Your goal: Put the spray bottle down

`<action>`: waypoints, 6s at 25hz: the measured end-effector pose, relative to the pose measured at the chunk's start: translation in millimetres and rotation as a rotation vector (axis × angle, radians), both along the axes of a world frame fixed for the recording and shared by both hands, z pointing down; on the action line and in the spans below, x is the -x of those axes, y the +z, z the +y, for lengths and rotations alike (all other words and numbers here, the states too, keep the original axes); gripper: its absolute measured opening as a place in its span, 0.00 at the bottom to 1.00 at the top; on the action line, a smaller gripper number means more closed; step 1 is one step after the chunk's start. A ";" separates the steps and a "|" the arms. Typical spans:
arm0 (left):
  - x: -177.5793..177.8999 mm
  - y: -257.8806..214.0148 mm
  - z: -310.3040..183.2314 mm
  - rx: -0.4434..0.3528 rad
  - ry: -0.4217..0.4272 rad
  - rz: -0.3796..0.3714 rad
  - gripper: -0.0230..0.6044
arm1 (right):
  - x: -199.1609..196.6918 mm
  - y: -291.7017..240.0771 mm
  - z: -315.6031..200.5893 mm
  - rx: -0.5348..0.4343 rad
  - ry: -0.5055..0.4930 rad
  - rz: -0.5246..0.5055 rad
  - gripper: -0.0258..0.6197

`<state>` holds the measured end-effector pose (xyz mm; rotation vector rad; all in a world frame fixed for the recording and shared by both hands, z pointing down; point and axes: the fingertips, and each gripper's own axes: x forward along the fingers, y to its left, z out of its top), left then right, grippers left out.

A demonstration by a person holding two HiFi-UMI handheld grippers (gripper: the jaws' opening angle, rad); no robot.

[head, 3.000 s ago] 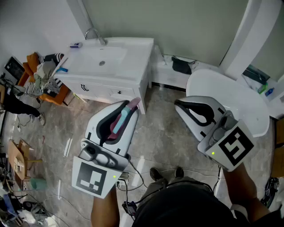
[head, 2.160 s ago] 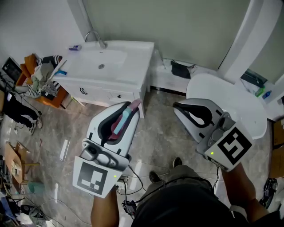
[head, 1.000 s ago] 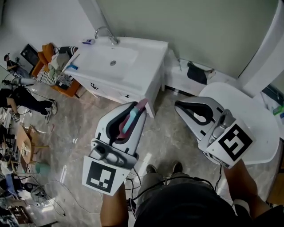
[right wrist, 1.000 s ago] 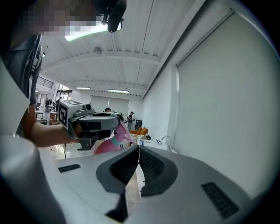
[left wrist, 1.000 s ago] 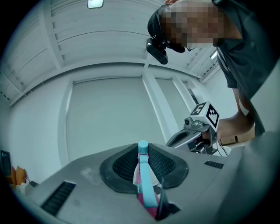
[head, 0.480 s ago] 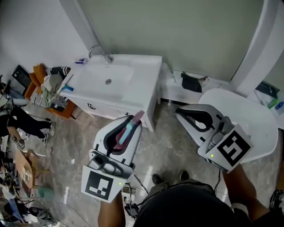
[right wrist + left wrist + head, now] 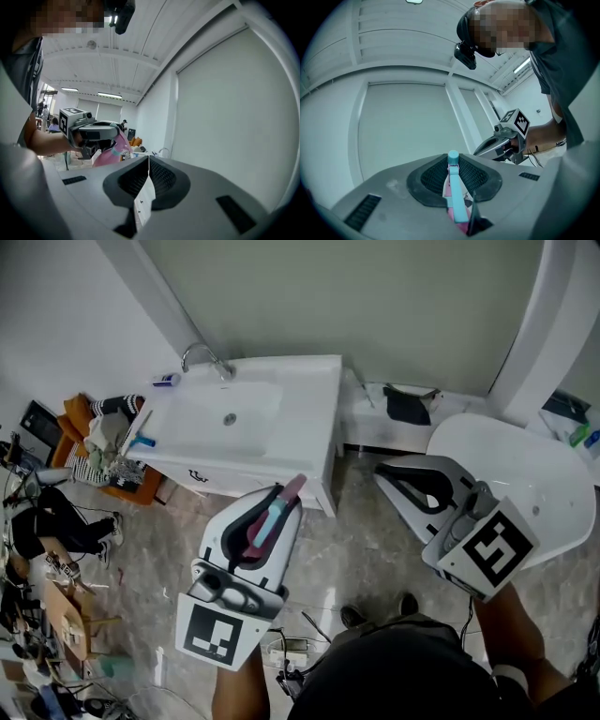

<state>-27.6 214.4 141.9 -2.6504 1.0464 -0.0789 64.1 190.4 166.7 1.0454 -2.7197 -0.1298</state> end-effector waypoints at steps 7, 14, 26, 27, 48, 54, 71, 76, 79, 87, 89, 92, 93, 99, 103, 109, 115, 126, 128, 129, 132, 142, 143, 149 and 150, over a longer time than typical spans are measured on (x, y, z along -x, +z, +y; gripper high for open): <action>17.3 3.2 -13.5 0.003 0.021 0.017 0.14 | 19.5 2.4 -14.2 0.001 0.010 0.018 0.05; 6.8 8.6 -42.3 0.013 0.012 0.034 0.14 | 11.4 10.6 -39.3 0.036 -0.008 0.041 0.05; -31.5 1.2 -95.3 0.014 -0.105 0.017 0.14 | -20.7 1.1 -107.3 0.017 -0.135 0.025 0.05; -35.5 2.1 -97.8 0.015 -0.112 0.014 0.14 | -24.1 2.5 -111.3 0.019 -0.142 0.023 0.05; -83.7 11.2 -135.4 0.037 -0.152 -0.022 0.14 | -68.4 20.6 -152.2 0.051 -0.186 -0.011 0.05; -85.6 8.2 -134.6 0.040 -0.152 -0.030 0.14 | -70.2 16.9 -150.5 0.053 -0.189 -0.016 0.05; -12.5 11.4 -160.0 0.037 -0.063 0.044 0.14 | 5.5 18.4 -165.7 0.061 -0.114 0.038 0.05; 2.8 12.7 -167.4 0.025 -0.011 0.049 0.14 | 19.8 18.0 -169.8 0.045 -0.062 0.041 0.05; 12.5 12.5 -174.5 0.020 0.015 0.053 0.14 | 28.8 19.0 -174.0 0.045 -0.035 0.045 0.05; 38.5 12.7 -183.9 0.009 0.069 0.065 0.14 | 53.4 20.1 -179.9 0.041 0.018 0.057 0.05; 45.5 12.7 -185.1 0.006 0.073 0.066 0.14 | 61.0 19.2 -180.1 0.035 0.019 0.059 0.05; 56.5 10.9 -186.8 0.002 0.073 0.073 0.14 | 72.3 18.6 -180.1 0.033 0.015 0.062 0.05; 59.4 10.1 -186.6 0.001 0.072 0.075 0.14 | 75.3 18.4 -179.9 0.033 0.015 0.064 0.05; 73.2 10.8 -183.0 -0.002 0.065 0.082 0.14 | 88.1 18.5 -177.3 0.027 0.008 0.079 0.05; 75.4 11.4 -181.5 -0.008 0.074 0.086 0.14 | 92.2 17.1 -174.9 0.021 0.009 0.081 0.05; 64.9 14.6 -189.2 0.006 0.075 0.096 0.14 | 78.5 19.9 -181.2 0.040 0.017 0.093 0.05; 59.7 20.1 -213.1 0.028 0.031 0.093 0.14 | 68.7 27.7 -209.8 0.064 -0.013 0.082 0.05; 38.8 36.7 -272.8 0.062 -0.053 0.065 0.14 | 51.7 45.8 -278.7 0.102 -0.104 0.072 0.05; 34.4 38.0 -282.8 0.064 -0.071 0.067 0.14 | 47.6 48.8 -288.4 0.107 -0.125 0.074 0.05; 31.0 37.8 -287.8 0.063 -0.079 0.066 0.14 | 44.6 49.4 -293.9 0.108 -0.132 0.073 0.05; 21.7 35.6 -301.5 0.059 -0.101 0.060 0.14 | 36.3 47.0 -310.4 0.102 -0.151 0.066 0.05; 6.2 20.9 -318.3 0.033 -0.197 0.042 0.14 | 22.4 38.0 -332.6 0.090 -0.247 0.058 0.05; 5.8 20.9 -318.8 0.034 -0.198 0.040 0.14 | 22.4 39.8 -333.4 0.098 -0.249 0.057 0.05; 28.3 40.0 -337.5 0.055 -0.179 0.048 0.14 | 39.4 60.8 -346.5 0.131 -0.228 0.080 0.05; 32.9 42.3 -341.0 0.062 -0.170 0.057 0.14 | 43.4 62.2 -348.0 0.137 -0.219 0.082 0.05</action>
